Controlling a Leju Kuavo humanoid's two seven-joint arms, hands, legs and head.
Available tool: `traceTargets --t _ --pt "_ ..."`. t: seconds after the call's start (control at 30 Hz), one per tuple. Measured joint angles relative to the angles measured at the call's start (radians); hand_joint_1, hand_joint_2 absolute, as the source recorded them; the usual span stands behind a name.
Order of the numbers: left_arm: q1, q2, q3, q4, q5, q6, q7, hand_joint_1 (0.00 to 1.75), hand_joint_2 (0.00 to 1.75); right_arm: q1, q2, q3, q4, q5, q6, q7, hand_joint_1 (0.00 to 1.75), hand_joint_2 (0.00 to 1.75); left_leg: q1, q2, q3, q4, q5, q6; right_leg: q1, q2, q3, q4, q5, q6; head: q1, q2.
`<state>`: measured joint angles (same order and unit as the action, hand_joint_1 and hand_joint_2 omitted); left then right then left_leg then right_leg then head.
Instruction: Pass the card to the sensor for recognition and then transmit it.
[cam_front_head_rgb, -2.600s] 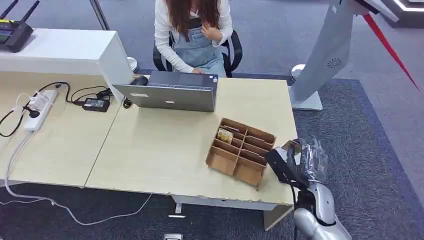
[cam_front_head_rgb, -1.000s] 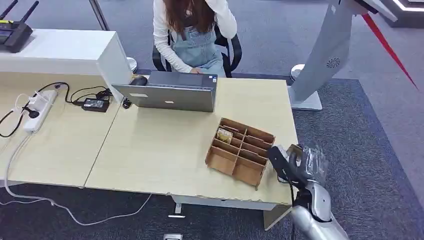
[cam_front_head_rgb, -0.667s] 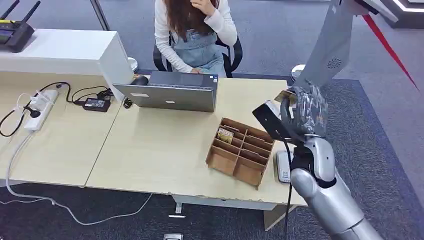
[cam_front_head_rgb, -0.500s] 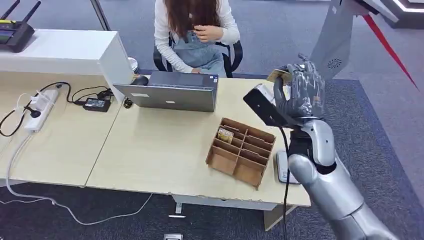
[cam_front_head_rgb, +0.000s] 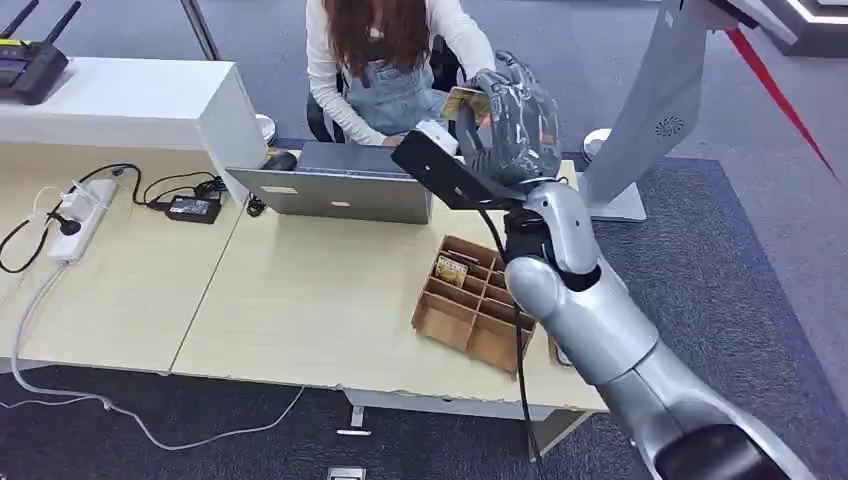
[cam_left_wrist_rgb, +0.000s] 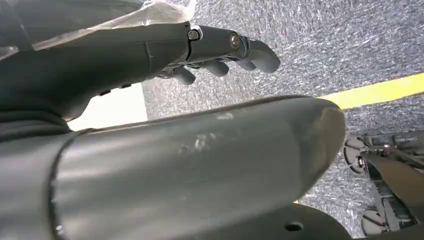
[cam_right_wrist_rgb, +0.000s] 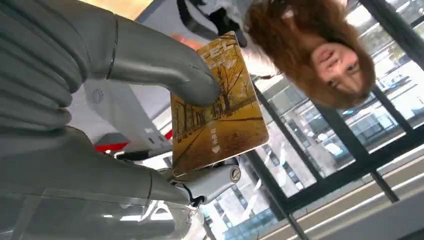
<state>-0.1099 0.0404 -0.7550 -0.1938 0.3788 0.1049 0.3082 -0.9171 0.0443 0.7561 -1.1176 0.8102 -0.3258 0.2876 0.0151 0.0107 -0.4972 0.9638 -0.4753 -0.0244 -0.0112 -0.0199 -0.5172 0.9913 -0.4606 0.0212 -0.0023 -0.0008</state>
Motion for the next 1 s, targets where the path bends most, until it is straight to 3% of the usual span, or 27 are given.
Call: traceTargets --t 0.2,0.5,1.0 --pt "0.000 0.000 -0.008 0.000 0.000 -0.005 0.000 0.00 0.00 -0.034 0.081 0.032 0.135 -0.027 -0.014 -0.019 1.75 1.75 0.000 0.000 0.000 0.000 0.000 0.000 0.000 0.000 0.000 0.000 0.000 0.000 0.000 0.000" --pt "0.000 0.000 -0.024 0.000 -0.001 -0.006 -0.003 0.00 0.00 -0.059 0.156 0.057 0.289 -0.063 -0.028 -0.043 1.75 1.75 0.000 0.000 0.000 0.000 0.000 0.000 0.000 0.000 -0.001 0.000 0.000 0.000 0.000 0.000" --pt "0.001 0.000 -0.028 0.000 0.009 -0.002 -0.007 0.00 0.00 -0.086 0.205 0.081 0.497 -0.096 -0.077 -0.028 1.75 1.75 0.000 0.000 0.000 0.000 0.000 0.000 0.000 0.000 -0.001 0.000 0.000 0.000 0.000 0.000"
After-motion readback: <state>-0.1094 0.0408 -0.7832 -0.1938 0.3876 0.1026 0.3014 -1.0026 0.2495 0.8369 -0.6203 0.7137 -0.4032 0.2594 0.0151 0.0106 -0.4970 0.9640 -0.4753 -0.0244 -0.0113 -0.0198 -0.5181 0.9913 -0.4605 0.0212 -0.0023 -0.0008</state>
